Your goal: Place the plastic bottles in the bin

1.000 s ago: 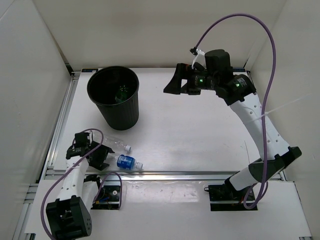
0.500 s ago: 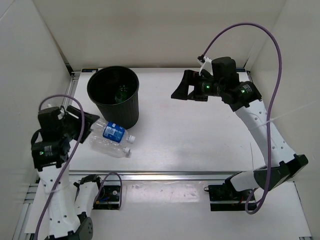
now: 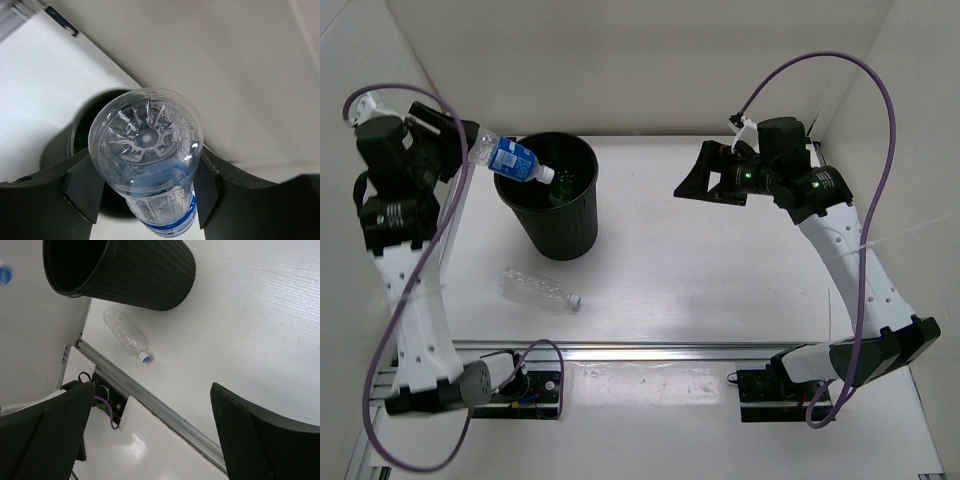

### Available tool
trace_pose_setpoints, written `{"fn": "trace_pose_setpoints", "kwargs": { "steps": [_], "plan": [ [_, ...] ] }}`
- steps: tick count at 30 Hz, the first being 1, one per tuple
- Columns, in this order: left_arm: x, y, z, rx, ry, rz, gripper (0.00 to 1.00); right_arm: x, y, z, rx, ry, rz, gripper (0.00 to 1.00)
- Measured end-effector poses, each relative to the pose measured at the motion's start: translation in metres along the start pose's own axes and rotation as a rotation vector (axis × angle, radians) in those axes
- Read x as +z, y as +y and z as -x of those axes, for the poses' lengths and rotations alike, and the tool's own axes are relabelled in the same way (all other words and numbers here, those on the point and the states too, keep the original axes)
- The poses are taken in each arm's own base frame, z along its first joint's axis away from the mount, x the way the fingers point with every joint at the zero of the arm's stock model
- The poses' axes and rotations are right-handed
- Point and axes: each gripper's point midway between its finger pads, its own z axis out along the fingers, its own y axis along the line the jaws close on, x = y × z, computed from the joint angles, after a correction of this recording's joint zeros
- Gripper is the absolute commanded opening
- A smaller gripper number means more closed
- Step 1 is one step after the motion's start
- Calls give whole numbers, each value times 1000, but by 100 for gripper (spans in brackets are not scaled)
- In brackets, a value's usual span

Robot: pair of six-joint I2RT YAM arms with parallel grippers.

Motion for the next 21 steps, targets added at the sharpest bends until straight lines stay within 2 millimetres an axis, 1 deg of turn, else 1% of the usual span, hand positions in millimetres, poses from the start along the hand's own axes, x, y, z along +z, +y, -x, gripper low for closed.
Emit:
{"fn": "trace_pose_setpoints", "kwargs": {
  "steps": [1, 2, 4, 5, 7, 9, 11, 12, 13, 14, 15, 17, 19, 21],
  "plan": [
    [17, 5, 2, 10, 0, 23, 66, -1, 0, 1, -1, -3, 1, 100],
    [36, 12, 3, 23, 1, 52, 77, -2, 1, 2, -6, -5, 4, 100],
    [69, 28, -4, 49, 24, 115, 97, -5, 2, 4, -11, -10, 6, 100],
    [81, 34, -8, 64, 37, 138, 100, -6, 2, 4, -13, -11, 6, 100],
    [101, 42, -16, 87, 63, 173, 100, -11, 1, 4, -13, -15, 3, 100],
    [105, 39, -15, 109, 57, 174, 100, -16, 0, 6, -15, -29, 0, 100],
    [100, 33, -9, 126, 30, 164, 100, -23, 1, 7, -16, -44, -1, 100],
    [93, 27, -4, 129, 2, 151, 100, -27, 2, 9, -19, -56, 0, 100],
    [83, 23, 0, 127, -23, 136, 100, -30, 2, 9, -20, -63, 1, 100],
    [72, 25, 1, 120, -50, 125, 100, -33, 1, 7, -19, -68, 0, 100],
    [55, 31, -4, 106, -57, 126, 100, -36, 0, 5, -17, -71, -3, 100],
    [24, 52, -21, 64, -70, 130, 100, -38, -3, 2, -11, -71, -6, 100],
    [-5, 87, -54, -8, -46, 165, 100, -37, -6, -1, -4, -64, -9, 100],
    [-17, 119, -90, -83, -7, 193, 100, -35, -10, -5, 3, -53, -14, 100]
  ]
}}
